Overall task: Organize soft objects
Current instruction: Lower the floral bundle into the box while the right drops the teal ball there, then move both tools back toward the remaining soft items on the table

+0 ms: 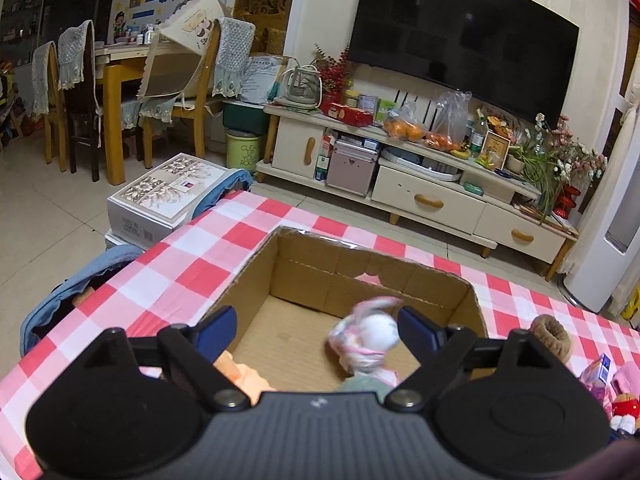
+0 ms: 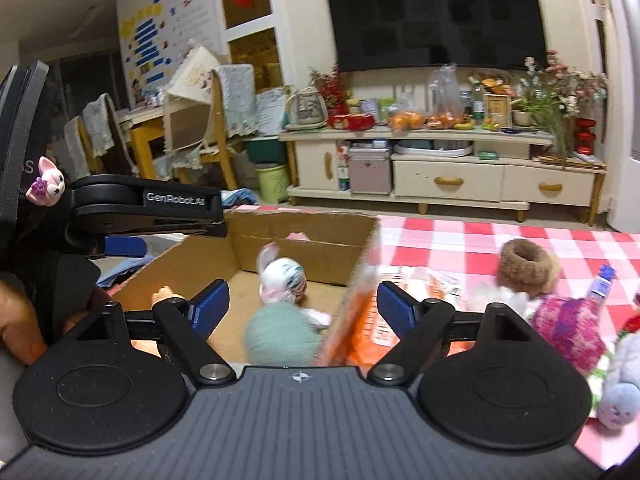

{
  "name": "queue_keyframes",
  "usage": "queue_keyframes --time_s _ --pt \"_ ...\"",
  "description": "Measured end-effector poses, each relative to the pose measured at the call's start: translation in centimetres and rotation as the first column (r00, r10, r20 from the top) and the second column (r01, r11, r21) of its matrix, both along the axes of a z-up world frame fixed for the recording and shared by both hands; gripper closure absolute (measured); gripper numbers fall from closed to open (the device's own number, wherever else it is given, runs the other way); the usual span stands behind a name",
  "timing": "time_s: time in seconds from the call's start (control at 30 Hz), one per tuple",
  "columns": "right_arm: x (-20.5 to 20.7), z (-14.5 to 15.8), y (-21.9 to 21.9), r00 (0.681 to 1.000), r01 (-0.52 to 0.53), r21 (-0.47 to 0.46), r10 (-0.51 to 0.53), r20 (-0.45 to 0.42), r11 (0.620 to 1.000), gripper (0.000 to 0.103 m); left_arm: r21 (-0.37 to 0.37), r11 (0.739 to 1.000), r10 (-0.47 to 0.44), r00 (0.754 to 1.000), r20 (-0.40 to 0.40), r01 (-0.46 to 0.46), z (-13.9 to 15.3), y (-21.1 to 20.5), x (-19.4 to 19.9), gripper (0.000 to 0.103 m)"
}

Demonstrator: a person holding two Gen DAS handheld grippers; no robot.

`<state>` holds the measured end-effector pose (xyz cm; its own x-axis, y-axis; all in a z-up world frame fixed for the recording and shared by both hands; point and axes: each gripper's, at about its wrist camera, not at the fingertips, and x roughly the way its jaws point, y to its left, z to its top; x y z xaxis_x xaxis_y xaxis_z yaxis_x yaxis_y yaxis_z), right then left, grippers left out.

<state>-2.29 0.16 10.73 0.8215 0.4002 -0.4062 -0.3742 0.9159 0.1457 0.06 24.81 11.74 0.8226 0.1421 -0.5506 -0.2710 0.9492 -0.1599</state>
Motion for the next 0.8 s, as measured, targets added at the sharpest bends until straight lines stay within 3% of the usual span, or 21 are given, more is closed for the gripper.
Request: queue_keyframes --time_s 0.8 --pt "-0.7 -0.5 -0.9 0.988 0.151 0.023 -0.15 -0.031 0.988 0.0 0.057 0.993 -0.104 0.995 -0.006 0.104 0.1 -4.2 -0.3 0.011"
